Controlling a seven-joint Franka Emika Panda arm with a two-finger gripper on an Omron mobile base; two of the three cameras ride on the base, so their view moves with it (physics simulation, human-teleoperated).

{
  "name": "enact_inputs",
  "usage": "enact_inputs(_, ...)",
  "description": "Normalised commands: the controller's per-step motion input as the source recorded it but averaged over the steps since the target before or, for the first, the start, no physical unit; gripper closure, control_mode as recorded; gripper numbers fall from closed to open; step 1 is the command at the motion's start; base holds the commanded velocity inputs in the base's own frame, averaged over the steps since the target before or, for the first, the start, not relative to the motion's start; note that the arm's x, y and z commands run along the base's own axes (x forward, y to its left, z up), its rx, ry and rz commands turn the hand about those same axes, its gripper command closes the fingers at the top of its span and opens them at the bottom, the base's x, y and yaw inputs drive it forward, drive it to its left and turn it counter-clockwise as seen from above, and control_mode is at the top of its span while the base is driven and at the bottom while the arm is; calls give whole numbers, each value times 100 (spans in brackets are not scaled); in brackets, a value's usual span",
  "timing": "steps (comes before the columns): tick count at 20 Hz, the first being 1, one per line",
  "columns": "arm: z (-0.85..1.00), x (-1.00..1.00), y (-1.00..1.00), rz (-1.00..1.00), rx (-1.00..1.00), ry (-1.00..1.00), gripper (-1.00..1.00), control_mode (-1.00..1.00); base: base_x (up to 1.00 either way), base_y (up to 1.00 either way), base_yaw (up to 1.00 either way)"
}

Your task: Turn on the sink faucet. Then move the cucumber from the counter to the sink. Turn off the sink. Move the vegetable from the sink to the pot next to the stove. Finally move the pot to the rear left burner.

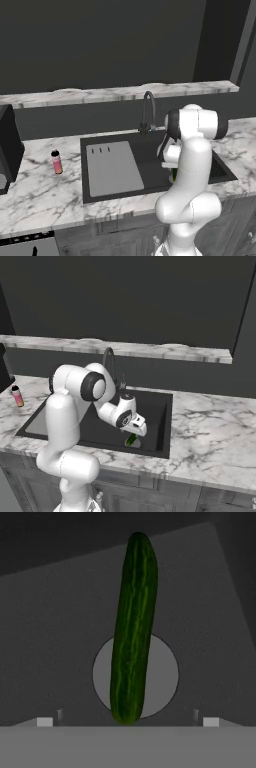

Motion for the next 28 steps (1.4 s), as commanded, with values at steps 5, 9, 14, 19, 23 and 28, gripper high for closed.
enact_inputs(5, -15, 2, -3, 0, 0, -4, -100, -100, 0, 0, 0)
enact_inputs(9, -15, 10, 0, 0, 0, -3, -100, -100, 0, 0, 0)
enact_inputs(14, -15, 6, -2, 0, 0, -5, -100, -100, 0, 0, 0)
enact_inputs(19, -17, 2, -4, 0, 0, -6, -100, -100, 0, 0, 0)
enact_inputs(23, -21, 0, -1, 0, 0, -6, -100, -100, 0, 0, 0)
enact_inputs(28, -22, 3, 0, 0, 0, -4, -100, -100, 0, 0, 0)
